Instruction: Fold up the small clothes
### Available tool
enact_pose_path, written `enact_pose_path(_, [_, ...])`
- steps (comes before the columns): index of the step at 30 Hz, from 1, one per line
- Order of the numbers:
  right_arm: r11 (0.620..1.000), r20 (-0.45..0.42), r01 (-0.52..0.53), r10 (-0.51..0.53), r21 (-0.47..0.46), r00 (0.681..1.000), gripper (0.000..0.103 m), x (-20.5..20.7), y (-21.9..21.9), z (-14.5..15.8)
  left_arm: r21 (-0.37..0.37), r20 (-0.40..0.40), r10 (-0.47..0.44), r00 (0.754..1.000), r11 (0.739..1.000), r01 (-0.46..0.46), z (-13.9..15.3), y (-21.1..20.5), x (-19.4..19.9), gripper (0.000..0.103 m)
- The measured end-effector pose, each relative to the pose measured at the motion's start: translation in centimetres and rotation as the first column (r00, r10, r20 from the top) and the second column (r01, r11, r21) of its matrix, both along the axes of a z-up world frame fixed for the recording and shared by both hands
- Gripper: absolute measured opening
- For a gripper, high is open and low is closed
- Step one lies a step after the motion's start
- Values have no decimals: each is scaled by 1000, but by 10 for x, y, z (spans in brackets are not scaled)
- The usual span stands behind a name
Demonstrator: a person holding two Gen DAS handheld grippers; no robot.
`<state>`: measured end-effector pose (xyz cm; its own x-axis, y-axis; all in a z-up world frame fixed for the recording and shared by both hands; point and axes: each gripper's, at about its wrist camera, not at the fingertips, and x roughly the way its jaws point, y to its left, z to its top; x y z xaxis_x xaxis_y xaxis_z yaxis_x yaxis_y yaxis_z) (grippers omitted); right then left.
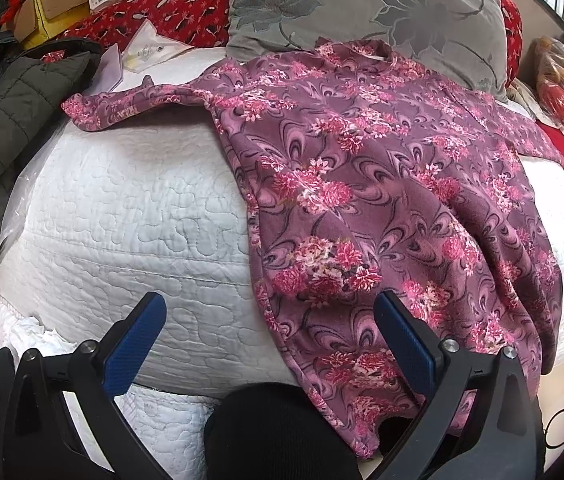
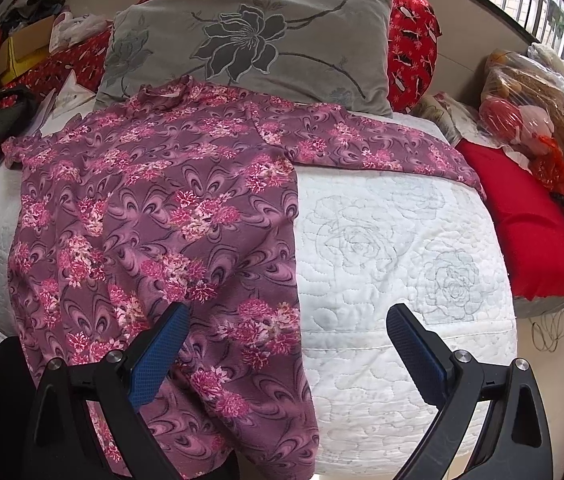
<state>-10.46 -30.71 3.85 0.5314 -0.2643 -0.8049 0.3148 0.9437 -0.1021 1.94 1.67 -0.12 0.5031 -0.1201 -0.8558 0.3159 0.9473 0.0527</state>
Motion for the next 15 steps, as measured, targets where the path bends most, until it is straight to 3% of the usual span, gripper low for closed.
enact_pose_path(15, [999,0,17,-17,40,1000,98,-4,-9,-8,25,-22,-4,1000,1000,5,-6,-6,2,103])
